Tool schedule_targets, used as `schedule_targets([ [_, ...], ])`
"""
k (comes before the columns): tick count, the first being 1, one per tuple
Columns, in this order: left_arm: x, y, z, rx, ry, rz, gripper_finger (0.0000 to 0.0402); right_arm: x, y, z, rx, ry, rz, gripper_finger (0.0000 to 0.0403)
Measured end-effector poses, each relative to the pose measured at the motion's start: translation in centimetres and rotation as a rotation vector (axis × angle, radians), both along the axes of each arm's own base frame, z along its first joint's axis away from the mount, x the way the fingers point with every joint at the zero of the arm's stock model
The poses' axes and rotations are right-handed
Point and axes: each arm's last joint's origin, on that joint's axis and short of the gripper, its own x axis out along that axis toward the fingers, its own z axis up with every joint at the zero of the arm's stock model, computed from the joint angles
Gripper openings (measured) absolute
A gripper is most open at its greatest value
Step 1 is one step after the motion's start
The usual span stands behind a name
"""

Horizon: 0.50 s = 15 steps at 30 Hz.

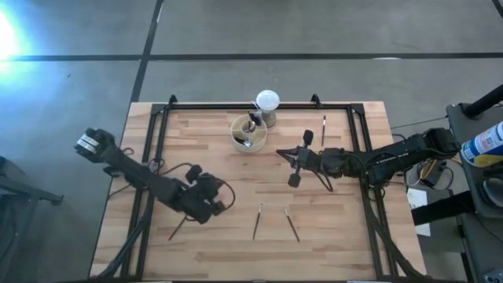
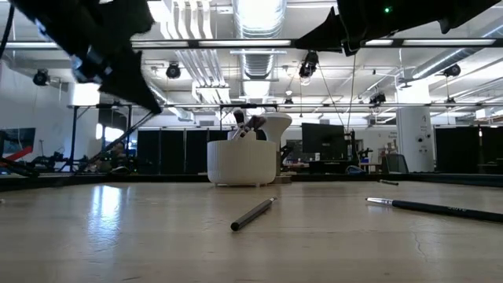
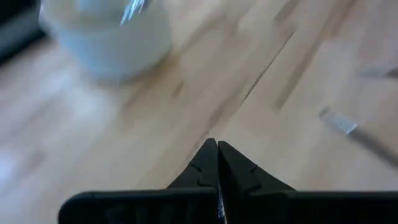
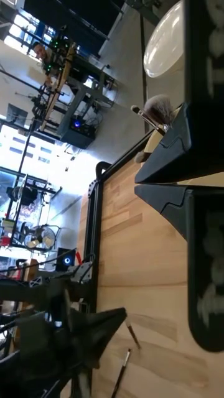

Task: Put items in baskets/containers
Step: Put the black eyeshadow brush into the white organizer

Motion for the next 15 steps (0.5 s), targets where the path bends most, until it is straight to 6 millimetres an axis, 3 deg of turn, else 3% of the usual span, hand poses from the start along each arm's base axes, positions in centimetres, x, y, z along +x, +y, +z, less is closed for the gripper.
schedule_targets([
  [4,0.8,-0.2,1.1,0.084,-0.168,-0.119,0.0,0.0,0.0,-0.1,-0.001,0.011,0.013,0.0008],
  [8,1.4,0.4,0.9,0.173,-0.32,-0.25,0.0,-0.2,-0.3,-0.8,0.006,0.023,0.059,0.0008],
  [15,1.4,5.6,0.1,0.195,-0.639,-0.402,0.0,-0.3,-0.5,-1.0,0.038,-0.033,0.196,0.0008],
])
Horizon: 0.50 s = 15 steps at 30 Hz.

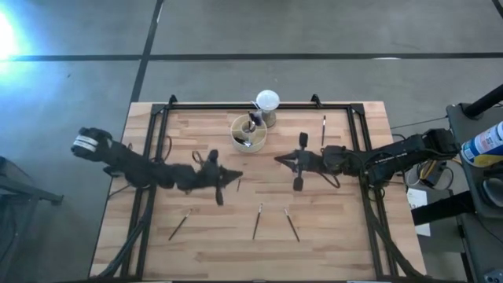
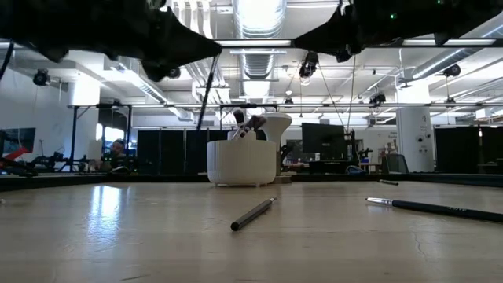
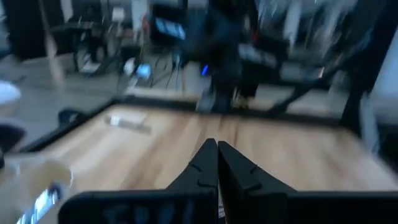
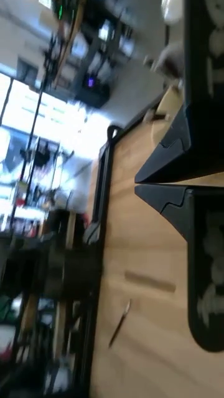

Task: Put items in baskets/containers
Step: Put the black eyeshadow brush into the white organizer

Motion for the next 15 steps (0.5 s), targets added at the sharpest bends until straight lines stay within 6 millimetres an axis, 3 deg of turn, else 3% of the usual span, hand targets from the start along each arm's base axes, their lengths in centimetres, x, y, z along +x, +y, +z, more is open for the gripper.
schedule_targets([
  [6,-0.7,3.6,0.1,-0.025,-0.166,-0.042,0.0,0.1,0.4,0.3,0.05,-0.038,0.113,0.0011],
  [11,-0.6,3.9,0.7,-0.013,-0.211,-0.042,0.0,1.1,0.5,-0.4,0.06,-0.05,0.148,0.0036],
  [15,-0.3,3.8,1.4,0.013,-0.231,-0.066,0.0,2.9,0.5,-0.8,0.115,-0.059,0.138,0.0068],
])
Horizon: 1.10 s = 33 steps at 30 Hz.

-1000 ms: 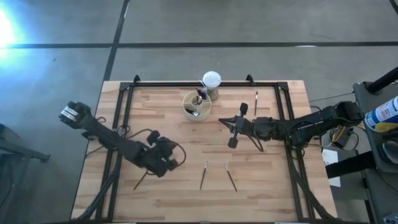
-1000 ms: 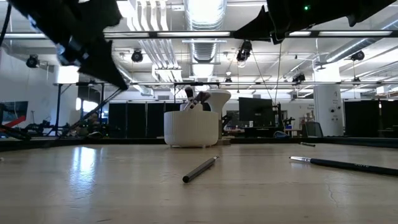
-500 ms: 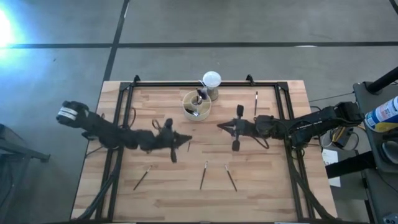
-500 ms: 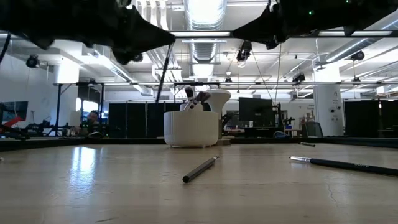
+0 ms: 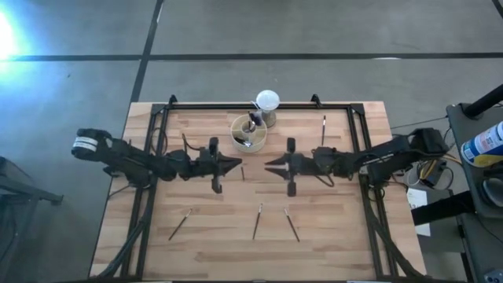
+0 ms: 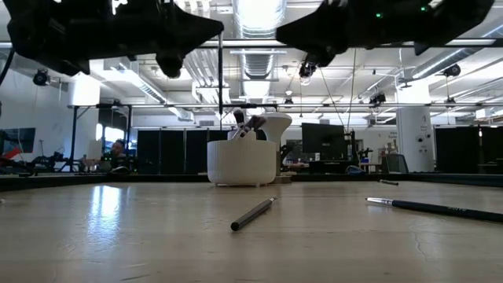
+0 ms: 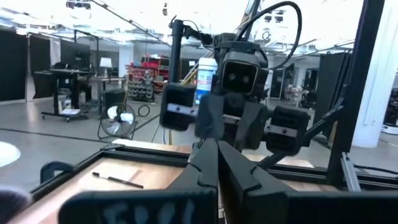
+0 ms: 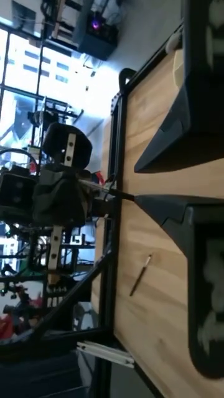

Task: Put items in baskets/containers
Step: Put the black eyeshadow brush into the white organizer

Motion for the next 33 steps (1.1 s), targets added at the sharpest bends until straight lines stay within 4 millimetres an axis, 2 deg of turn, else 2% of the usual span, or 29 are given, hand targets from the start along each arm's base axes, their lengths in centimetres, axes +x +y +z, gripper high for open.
schedule_targets([
  [9,0.2,0.0,0.3,0.008,-0.012,-0.006,0.0,4.4,0.3,-0.1,0.052,0.014,-0.005,0.0137],
  [16,0.1,-0.1,0.4,0.009,-0.015,-0.009,0.0,6.9,0.2,-0.5,0.054,0.022,-0.021,0.016],
  [27,0.1,-0.1,0.4,0.009,-0.02,-0.013,0.0,9.1,0.3,-0.9,0.039,0.024,-0.044,0.0134],
  [33,0.1,-0.1,0.4,0.009,-0.02,-0.013,0.0,9.0,0.3,-0.9,0.016,0.027,-0.043,0.0076],
])
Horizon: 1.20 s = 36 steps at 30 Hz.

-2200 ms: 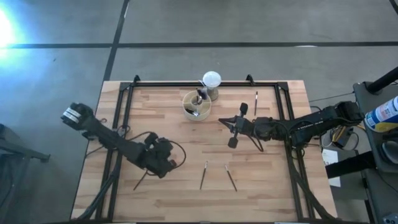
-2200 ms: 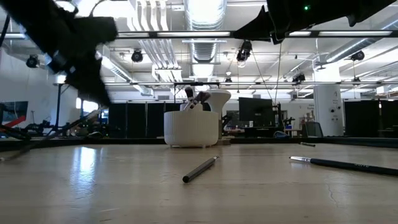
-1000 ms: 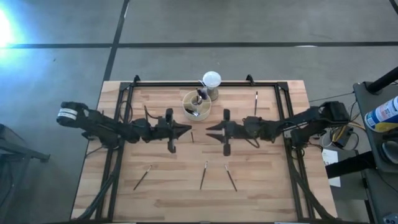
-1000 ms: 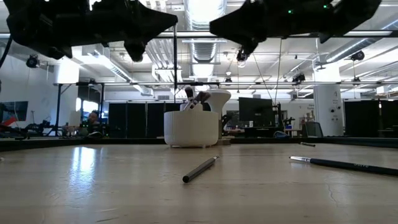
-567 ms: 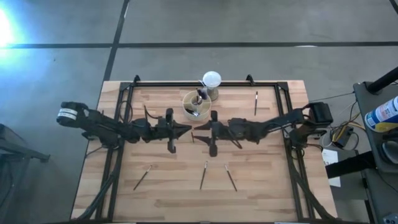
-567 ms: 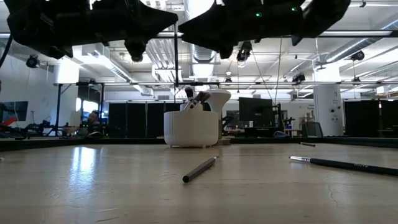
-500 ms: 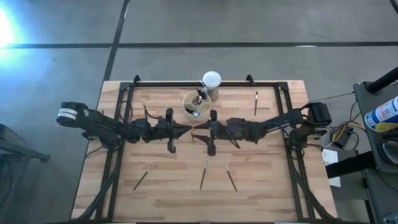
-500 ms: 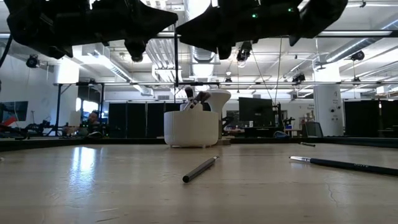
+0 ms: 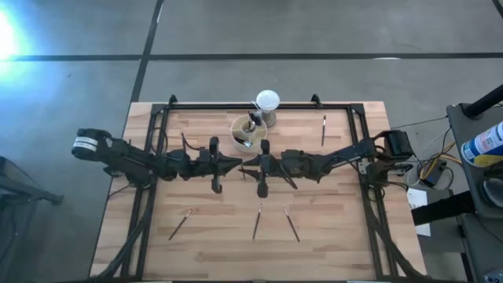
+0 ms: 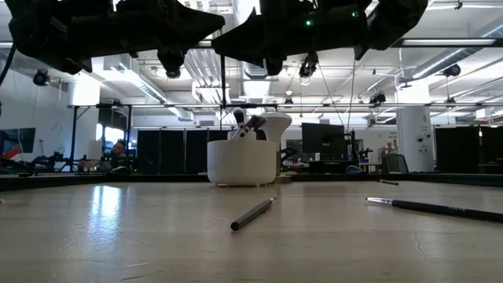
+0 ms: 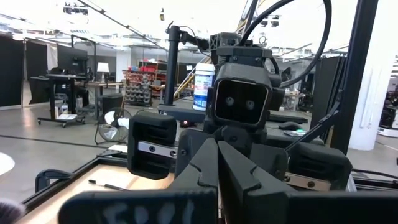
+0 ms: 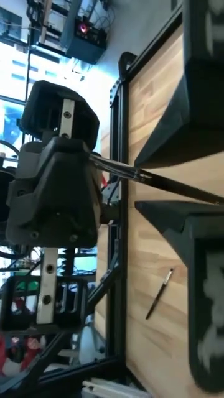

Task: Put items in baskets/containers
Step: Put the black eyeshadow brush into the white organizer

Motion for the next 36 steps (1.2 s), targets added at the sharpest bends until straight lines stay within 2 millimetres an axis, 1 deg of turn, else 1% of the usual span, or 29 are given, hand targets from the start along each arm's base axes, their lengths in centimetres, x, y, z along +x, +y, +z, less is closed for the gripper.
schedule_targets([
  [3,0.0,0.0,0.0,0.002,0.0,-0.006,0.0,0.0,0.0,0.0,-0.024,0.002,-0.005,0.0033],
  [5,0.0,0.0,0.0,0.002,0.0,-0.004,0.0,0.0,-0.1,0.0,-0.032,0.003,-0.004,0.0019],
  [15,0.0,0.0,-0.1,-0.03,0.005,-0.011,0.0005,-0.2,-0.1,-0.2,-0.062,0.016,0.001,0.0016],
  [18,0.0,0.0,-0.1,-0.034,0.005,-0.009,0.0017,-0.3,-0.1,-0.3,-0.077,0.019,0.002,0.0015],
  [23,0.0,0.0,-0.1,-0.037,0.007,0.011,0.0053,-0.9,-0.4,-0.4,-0.104,0.031,0.004,0.0015],
  [25,0.0,0.1,-0.2,-0.033,0.013,0.014,0.0066,-1.5,-0.7,-0.2,-0.111,0.027,-0.004,0.0014],
  [28,0.0,0.1,-0.3,-0.011,0.029,0.019,0.0079,-3.1,-1.4,0.3,-0.123,0.02,-0.025,0.0014],
  [32,-0.1,0.1,-0.7,0.035,0.071,0.051,0.0084,-6.1,-2.6,1.1,-0.122,-0.025,-0.072,0.0014],
  [36,-0.2,0.2,-1.0,0.09,0.124,0.089,0.0084,-9.3,-3.8,0.9,-0.111,-0.097,-0.13,0.0014],
])
